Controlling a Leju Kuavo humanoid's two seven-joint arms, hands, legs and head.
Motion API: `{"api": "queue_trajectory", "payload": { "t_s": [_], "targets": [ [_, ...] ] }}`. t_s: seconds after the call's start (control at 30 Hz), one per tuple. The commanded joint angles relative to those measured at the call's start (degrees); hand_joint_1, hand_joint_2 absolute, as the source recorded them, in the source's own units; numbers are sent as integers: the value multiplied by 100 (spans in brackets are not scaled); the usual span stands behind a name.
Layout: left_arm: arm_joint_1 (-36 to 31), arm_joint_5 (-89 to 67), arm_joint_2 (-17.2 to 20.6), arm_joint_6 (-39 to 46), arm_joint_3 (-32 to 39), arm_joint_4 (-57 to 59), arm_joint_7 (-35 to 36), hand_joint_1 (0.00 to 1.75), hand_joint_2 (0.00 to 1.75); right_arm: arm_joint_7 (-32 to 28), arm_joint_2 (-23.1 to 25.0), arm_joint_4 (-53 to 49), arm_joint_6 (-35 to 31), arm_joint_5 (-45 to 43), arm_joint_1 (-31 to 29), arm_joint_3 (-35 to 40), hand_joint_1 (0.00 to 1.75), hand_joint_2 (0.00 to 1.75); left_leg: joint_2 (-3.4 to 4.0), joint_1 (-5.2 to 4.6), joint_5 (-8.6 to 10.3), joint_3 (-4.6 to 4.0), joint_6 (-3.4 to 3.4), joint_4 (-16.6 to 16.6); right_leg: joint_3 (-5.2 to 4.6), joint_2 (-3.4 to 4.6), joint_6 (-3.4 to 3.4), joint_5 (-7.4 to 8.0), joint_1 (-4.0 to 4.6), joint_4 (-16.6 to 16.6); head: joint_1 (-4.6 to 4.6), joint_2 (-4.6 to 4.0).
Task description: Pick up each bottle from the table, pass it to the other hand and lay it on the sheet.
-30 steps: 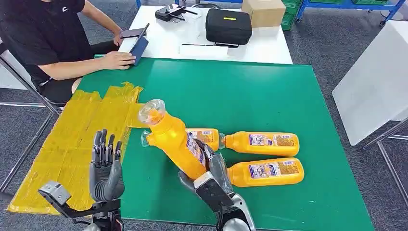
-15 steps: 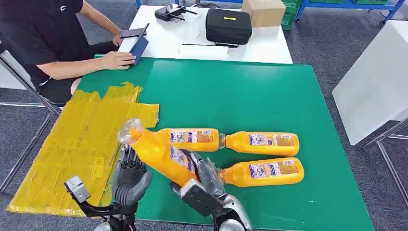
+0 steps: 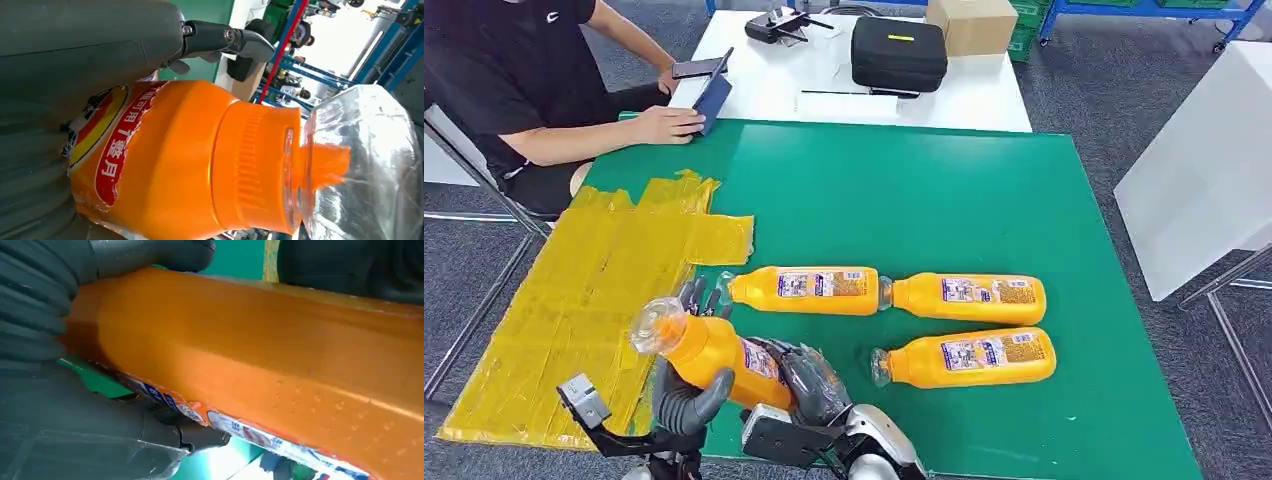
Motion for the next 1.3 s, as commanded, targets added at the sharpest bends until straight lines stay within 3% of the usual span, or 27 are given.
{"api": "queue_trajectory", "payload": {
  "t_s": [0.03, 0.13, 0.17, 0.53, 0.7, 0.73, 0.77, 0.8, 0.83, 0.9, 0.93, 1.03, 1.1, 1.3],
  "targets": [
    [-347, -129, 181, 36, -269, 388, 48, 0, 175, -129, -7, 527, 247, 92, -62, 738, 175, 175, -9, 5, -4, 22, -4, -7, 28, -11, -8, -5, 6, -12, 0, 0],
    [-410, -285, 257, 117, -369, 494, 11, 5, 175, -133, -20, 576, 292, 97, -114, 878, 175, 175, -9, 3, -2, 15, -4, -7, 20, -11, -7, -3, 4, -9, 0, 0],
    [-423, -294, 268, 104, -389, 512, -15, 175, 175, -133, -22, 587, 296, 97, -124, 893, 175, 175, -10, 4, -3, 19, -5, -8, 24, -12, -8, -5, 5, -11, -2, 0],
    [-447, -354, 328, 92, -465, 508, -207, 175, 175, -56, -121, 437, 121, 23, 11, 652, 175, 175, -17, 3, 0, 11, -2, -5, 15, -19, -4, -4, 3, -10, 0, 0],
    [-381, -383, 307, 89, -451, 408, -257, 175, 175, -14, -186, 59, -87, 22, 232, 329, 175, 175, -22, 4, -1, 13, -2, -5, 19, -25, -5, -6, 4, -10, 0, 0],
    [-338, -385, 294, 92, -425, 367, -260, 175, 175, 44, -14, -189, -327, 3, 462, 236, 175, 175, -26, 6, -3, 17, -3, -3, 26, -29, -6, -9, 6, -12, 0, 0],
    [-325, -397, 276, 92, -398, 336, -266, 175, 175, 88, 43, -467, -494, -11, 589, 219, 152, 175, -29, 6, -4, 19, -3, -4, 29, -32, -7, -10, 6, -13, 0, 0],
    [-328, -396, 275, 76, -391, 305, -268, 175, 175, 85, 54, -691, -592, -55, 649, 195, 45, 175, -18, 3, -2, 4, -2, -1, 7, -20, -5, -7, 3, -4, -2, 0],
    [-329, -401, 271, 72, -381, 275, -261, 175, 175, 142, 22, -852, -567, -87, 660, 193, 0, 175, -24, 4, -7, 8, -4, 3, 14, -27, -7, -14, 4, -2, 0, 0],
    [-393, -707, 320, 327, -333, 151, -273, 175, 175, 230, -104, -1243, -771, 5, 662, -21, 0, 175, -18, 2, -5, 0, -2, 4, 4, -20, -5, -9, 2, 1, 2, 0],
    [-461, -1447, 311, 946, -249, -13, -265, 175, 175, 277, -184, -1480, -826, 96, 692, -224, 0, 0, -15, 2, -2, -3, -2, 3, 1, -16, -4, -6, 2, 0, 4, 0],
    [-627, -1814, 294, 1202, -130, -176, -85, 175, 175, 239, -309, -1842, -739, 177, 803, -524, 0, 0, -32, 5, -2, -4, -3, 8, 6, -34, -6, -11, 5, 2, 2, 0],
    [-845, -4173, 203, 3189, 21, -206, 117, 175, 175, 200, -374, -2101, -807, 322, 934, -781, 0, 0, -34, 3, 1, -2, -2, 3, 8, -35, -4, -8, 3, -2, 2, 0],
    [-1030, -5696, 370, 4756, 369, 42, 181, 175, 175, 170, -669, -2397, -751, 385, 1053, -1092, 0, 0, -30, 5, -3, 20, -2, -4, 33, -32, -7, -8, 6, -15, 0, 0]
  ]
}}
